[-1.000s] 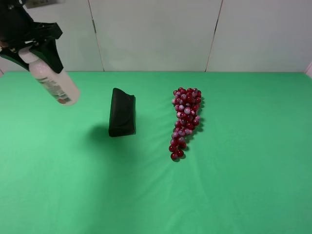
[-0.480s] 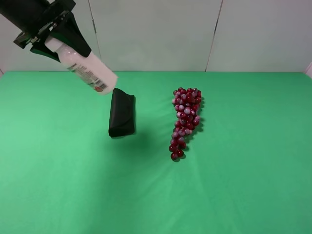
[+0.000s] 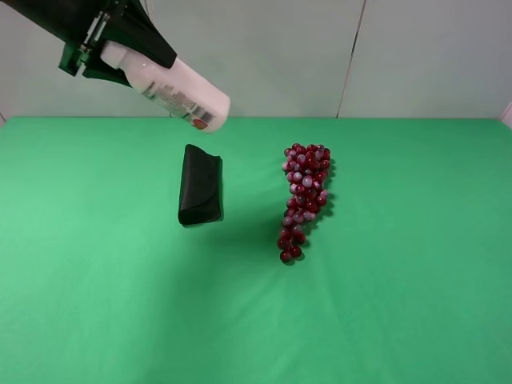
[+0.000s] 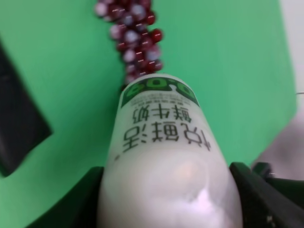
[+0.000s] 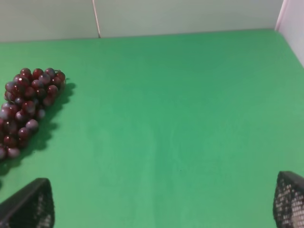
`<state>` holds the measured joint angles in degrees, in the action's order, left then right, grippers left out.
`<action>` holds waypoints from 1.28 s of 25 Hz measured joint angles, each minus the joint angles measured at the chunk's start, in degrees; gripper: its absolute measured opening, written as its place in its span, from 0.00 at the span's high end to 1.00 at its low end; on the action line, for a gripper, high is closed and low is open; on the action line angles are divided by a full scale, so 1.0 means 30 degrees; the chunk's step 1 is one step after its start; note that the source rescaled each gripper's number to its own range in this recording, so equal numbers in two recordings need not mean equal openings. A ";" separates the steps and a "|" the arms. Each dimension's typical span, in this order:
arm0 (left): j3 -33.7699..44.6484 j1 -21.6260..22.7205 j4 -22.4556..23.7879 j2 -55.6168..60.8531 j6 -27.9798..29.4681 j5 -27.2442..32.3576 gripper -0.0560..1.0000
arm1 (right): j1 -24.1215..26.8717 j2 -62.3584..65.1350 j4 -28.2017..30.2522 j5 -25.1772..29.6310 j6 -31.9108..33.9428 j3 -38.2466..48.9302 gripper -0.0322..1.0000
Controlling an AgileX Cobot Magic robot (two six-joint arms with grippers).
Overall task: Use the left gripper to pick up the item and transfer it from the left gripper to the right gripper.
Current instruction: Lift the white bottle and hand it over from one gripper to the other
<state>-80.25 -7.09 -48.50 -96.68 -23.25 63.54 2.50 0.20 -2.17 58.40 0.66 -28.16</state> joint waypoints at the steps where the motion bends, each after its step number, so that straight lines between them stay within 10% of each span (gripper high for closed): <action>1: 0.0088 0.0000 -0.0359 -0.0157 -0.0278 0.0020 0.93 | 0.0000 0.0000 0.0000 0.0000 0.0000 0.0000 0.00; 32: 0.0240 -0.4188 -0.8030 -0.4661 -0.5027 0.0095 0.93 | 0.0000 0.0000 -0.1144 0.0000 -0.0220 0.0000 0.00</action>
<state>-79.53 -19.65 -72.59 -110.66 -38.33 63.82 2.50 0.20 -5.60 58.40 0.00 -28.16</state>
